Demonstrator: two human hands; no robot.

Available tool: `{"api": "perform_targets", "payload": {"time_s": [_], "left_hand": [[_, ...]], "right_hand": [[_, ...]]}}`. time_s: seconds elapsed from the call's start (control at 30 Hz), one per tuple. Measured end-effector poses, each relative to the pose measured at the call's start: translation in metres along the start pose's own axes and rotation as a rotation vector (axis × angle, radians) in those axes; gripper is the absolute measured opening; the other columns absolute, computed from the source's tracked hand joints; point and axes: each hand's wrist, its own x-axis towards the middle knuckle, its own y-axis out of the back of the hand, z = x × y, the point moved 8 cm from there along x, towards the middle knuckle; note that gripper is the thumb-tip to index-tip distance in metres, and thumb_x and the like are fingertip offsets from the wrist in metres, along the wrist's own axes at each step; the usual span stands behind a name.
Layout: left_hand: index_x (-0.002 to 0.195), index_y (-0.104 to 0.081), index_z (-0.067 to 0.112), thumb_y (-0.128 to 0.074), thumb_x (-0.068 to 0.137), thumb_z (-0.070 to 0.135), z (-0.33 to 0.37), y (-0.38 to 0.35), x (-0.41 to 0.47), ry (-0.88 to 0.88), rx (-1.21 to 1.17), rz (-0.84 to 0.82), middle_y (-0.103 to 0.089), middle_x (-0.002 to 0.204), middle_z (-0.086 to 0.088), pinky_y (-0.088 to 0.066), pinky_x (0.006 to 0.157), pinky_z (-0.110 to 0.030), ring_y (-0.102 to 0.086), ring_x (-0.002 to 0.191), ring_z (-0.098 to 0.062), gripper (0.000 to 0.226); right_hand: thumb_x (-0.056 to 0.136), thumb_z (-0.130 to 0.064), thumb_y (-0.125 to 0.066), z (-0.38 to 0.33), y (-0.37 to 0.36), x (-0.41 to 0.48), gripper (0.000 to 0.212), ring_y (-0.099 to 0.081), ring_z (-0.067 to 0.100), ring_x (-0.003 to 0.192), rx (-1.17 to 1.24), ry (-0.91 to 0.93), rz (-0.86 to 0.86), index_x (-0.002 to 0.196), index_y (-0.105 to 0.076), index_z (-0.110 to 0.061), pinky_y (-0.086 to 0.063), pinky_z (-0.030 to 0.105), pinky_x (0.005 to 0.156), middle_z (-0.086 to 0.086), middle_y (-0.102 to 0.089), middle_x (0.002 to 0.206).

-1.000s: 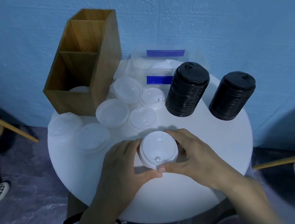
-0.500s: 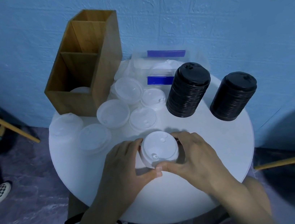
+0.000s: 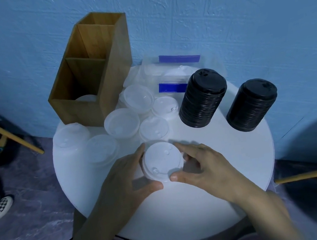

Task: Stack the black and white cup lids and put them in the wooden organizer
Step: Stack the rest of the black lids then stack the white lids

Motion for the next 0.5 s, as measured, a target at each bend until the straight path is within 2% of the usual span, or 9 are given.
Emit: {"api": "perform_targets", "payload": {"time_s": [0.1,0.17,0.23,0.33,0.4,0.5], "left_hand": [[0.143,-0.016,0.056,-0.083,0.072,0.057,-0.002,-0.001,-0.001,0.015,-0.006,-0.024,-0.025,0.127,0.047,-0.022,0.101,-0.012,-0.028,0.121,0.014,0.098],[0.147,-0.019,0.052,-0.078,0.069,0.063,-0.002,-0.001,-0.001,-0.014,0.044,0.006,-0.033,0.132,0.038,-0.026,0.104,-0.018,-0.030,0.121,0.013,0.099],[0.152,-0.030,0.040,-0.070,0.067,0.068,-0.002,0.000,0.000,-0.058,0.085,0.060,-0.042,0.134,0.028,-0.032,0.103,-0.021,-0.037,0.122,0.007,0.098],[0.147,-0.050,0.018,-0.074,0.067,0.061,0.003,0.002,0.002,-0.122,0.150,0.130,-0.060,0.127,0.011,-0.037,0.098,-0.027,-0.049,0.114,-0.006,0.094],[0.143,-0.052,0.017,-0.070,0.070,0.064,0.005,0.002,0.002,-0.135,0.138,0.151,-0.067,0.125,0.002,-0.037,0.097,-0.029,-0.052,0.111,-0.009,0.089],[0.139,-0.050,0.021,-0.061,0.074,0.066,0.003,0.001,0.003,-0.134,0.112,0.151,-0.071,0.122,-0.005,-0.039,0.097,-0.030,-0.054,0.109,-0.008,0.080]], "right_hand": [[0.073,-0.058,-0.082,0.005,0.003,0.002,0.089,-0.048,-0.001,0.111,0.047,-0.020,-0.022,0.150,-0.038,-0.049,-0.036,0.010,0.088,-0.032,-0.051,0.118],[0.072,-0.057,-0.083,0.003,0.000,0.004,0.091,-0.047,-0.001,0.113,0.033,0.006,-0.032,0.150,-0.038,-0.048,-0.036,0.011,0.090,-0.032,-0.050,0.121],[0.073,-0.058,-0.082,-0.001,-0.003,0.005,0.090,-0.046,-0.001,0.116,0.022,0.036,-0.034,0.150,-0.037,-0.048,-0.036,0.014,0.094,-0.032,-0.049,0.127],[0.074,-0.060,-0.081,-0.004,-0.006,0.006,0.093,-0.037,-0.006,0.129,-0.019,0.051,-0.035,0.152,-0.032,-0.047,-0.034,0.021,0.109,-0.031,-0.044,0.142],[0.074,-0.060,-0.080,-0.007,-0.007,0.005,0.093,-0.032,-0.005,0.133,-0.056,0.060,-0.017,0.152,-0.032,-0.046,-0.030,0.025,0.117,-0.031,-0.042,0.144],[0.074,-0.061,-0.080,-0.009,-0.008,0.004,0.092,-0.033,-0.005,0.132,-0.082,0.073,0.039,0.151,-0.032,-0.046,-0.030,0.022,0.114,-0.033,-0.041,0.141]]}}
